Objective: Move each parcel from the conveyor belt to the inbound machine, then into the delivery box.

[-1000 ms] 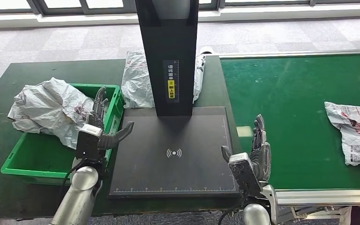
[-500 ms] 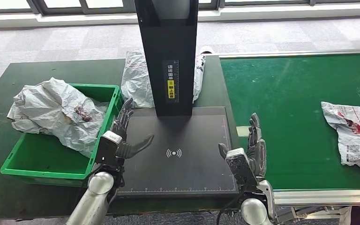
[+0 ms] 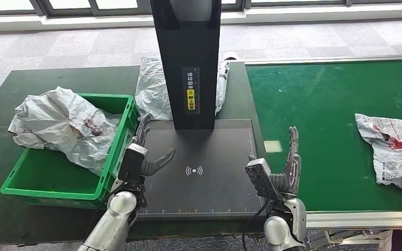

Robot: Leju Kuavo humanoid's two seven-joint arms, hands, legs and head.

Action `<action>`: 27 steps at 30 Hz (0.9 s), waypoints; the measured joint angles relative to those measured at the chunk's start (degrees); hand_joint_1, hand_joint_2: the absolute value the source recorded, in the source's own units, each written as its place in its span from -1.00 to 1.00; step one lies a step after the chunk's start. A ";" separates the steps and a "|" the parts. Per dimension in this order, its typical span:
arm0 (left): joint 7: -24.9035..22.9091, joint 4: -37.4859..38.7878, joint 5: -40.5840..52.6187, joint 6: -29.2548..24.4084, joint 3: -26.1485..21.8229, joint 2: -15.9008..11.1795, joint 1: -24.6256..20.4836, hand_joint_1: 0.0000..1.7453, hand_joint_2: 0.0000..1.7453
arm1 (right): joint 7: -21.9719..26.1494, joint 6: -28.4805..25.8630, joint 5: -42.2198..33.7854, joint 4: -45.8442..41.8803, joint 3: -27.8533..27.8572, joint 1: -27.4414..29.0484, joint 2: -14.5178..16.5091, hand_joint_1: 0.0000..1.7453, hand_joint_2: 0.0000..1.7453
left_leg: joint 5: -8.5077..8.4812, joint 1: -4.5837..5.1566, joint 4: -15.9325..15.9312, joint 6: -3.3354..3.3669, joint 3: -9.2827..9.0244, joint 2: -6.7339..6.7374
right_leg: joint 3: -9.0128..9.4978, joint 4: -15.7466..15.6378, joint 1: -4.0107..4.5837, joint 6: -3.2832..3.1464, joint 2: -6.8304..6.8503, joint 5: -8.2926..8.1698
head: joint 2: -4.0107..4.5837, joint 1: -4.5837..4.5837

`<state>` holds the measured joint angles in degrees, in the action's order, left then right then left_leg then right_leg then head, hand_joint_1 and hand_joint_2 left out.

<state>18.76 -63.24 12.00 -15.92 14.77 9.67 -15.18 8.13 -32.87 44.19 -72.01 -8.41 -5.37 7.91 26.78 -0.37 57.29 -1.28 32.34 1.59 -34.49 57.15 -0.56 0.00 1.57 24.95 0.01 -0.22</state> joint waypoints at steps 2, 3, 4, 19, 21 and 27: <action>-0.19 1.21 0.80 -0.91 0.01 0.33 -0.39 -1.00 1.00 | -1.53 -1.44 3.32 1.60 0.99 -0.90 -0.26 -1.00 1.00 | -0.01 0.00 0.00 0.01 0.00 0.00 | 0.00 0.00 0.00 0.01 0.00 -0.01 | -0.01 0.00; -0.24 1.67 0.99 -1.03 0.01 0.46 -0.52 -1.00 1.00 | -1.96 -1.77 4.34 2.25 1.51 -1.23 -0.40 -1.00 1.00 | -0.01 0.00 0.01 0.01 0.00 -0.01 | 0.00 0.00 0.00 0.01 0.00 -0.01 | -0.01 0.00; -0.27 2.03 1.11 -1.07 0.02 0.58 -0.63 -1.00 1.00 | -2.15 -1.92 4.92 2.79 1.91 -1.48 -0.54 -1.00 1.00 | 0.00 0.00 0.01 0.01 0.00 0.00 | 0.00 0.00 0.00 0.01 0.00 -0.01 | -0.01 0.00; -0.40 4.52 2.34 -1.33 0.37 1.62 -1.59 -1.00 1.00 | -12.39 -5.48 20.30 8.77 8.87 -3.93 -2.87 -1.00 1.00 | 0.03 0.01 0.01 0.02 0.02 -0.03 | 0.00 -0.01 -0.05 0.03 0.02 -0.01 | -0.01 -0.01; -0.45 4.83 2.38 -1.26 0.45 1.71 -1.93 -1.00 1.00 | -14.80 -5.19 23.31 9.93 10.87 -4.22 -3.64 -1.00 1.00 | 0.03 0.04 0.02 0.03 0.01 0.00 | -0.01 -0.03 -0.06 0.04 0.00 -0.02 | -0.01 0.00; -0.02 6.57 2.03 -0.96 0.51 2.30 -3.44 -1.00 1.00 | -25.98 -1.59 37.84 16.55 21.44 -4.68 -7.23 -1.00 1.00 | 0.04 0.08 0.05 0.11 0.07 -0.27 | 0.05 -0.06 -0.07 0.07 0.28 0.00 | 0.01 -0.01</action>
<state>18.74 -56.67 14.03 -16.88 15.28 11.97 -18.61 -17.85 -34.46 82.04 -55.46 13.03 -10.05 0.68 26.82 -0.29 57.34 -1.17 32.41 1.32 -34.44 57.10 -0.63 0.06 1.85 24.95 0.02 -0.22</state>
